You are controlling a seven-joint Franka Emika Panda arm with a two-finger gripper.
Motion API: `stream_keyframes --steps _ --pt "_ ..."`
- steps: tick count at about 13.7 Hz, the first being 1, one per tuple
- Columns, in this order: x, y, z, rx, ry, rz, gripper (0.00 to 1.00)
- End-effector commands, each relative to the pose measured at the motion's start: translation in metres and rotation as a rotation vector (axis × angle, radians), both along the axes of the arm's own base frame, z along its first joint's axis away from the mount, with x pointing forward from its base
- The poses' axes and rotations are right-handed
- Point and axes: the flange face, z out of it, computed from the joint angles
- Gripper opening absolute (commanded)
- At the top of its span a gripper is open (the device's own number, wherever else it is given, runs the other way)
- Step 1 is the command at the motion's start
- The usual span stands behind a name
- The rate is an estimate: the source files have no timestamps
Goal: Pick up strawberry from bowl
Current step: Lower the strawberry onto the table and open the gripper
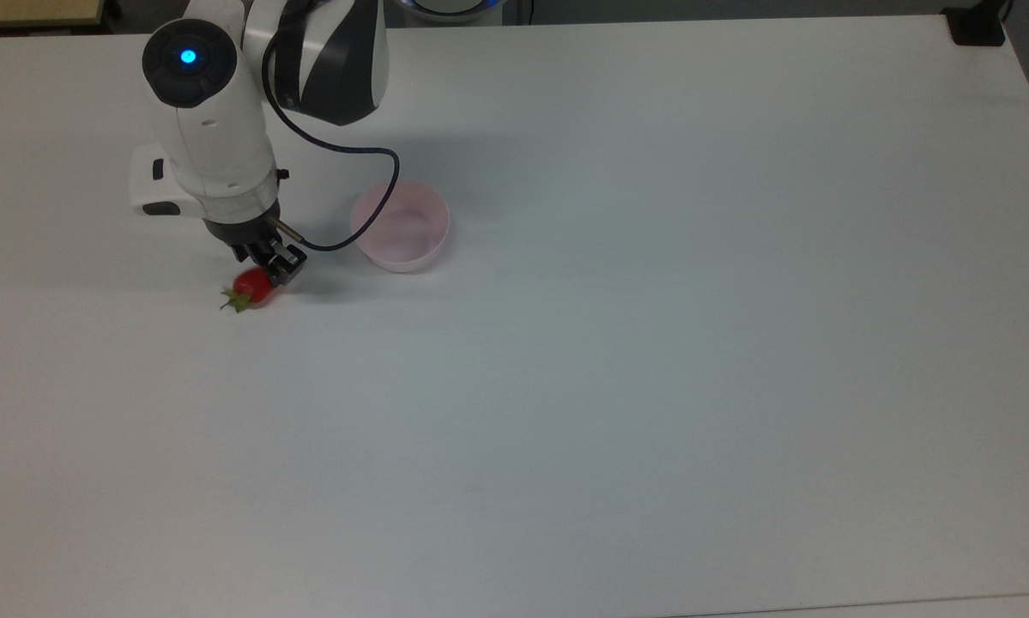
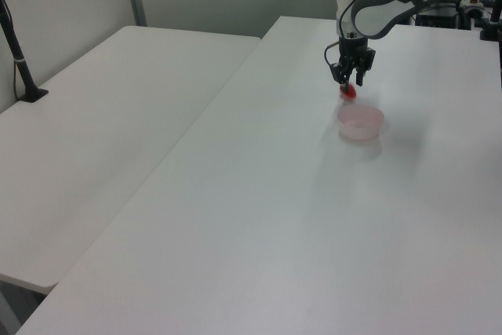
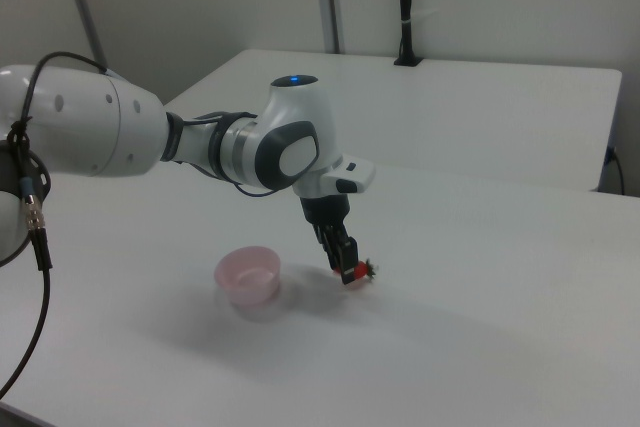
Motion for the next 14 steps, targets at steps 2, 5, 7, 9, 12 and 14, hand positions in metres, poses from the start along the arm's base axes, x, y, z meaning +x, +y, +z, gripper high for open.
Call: stream_keyframes --steps 2,5,7,9,12,14 --pt "0.003 -0.004 0.005 -0.012 -0.005 0.018 0.58" --pt "0.004 0.001 0.021 -0.017 -0.021 0.034 0.68" --pt "0.004 0.013 0.047 -0.020 -0.054 0.057 0.77" --pt "0.003 0.033 0.072 -0.015 -0.057 0.081 0.87" --pt "0.003 0.068 0.125 -0.001 -0.054 0.151 1.00" --pt "-0.006 0.092 0.154 0.021 -0.041 0.228 1.00"
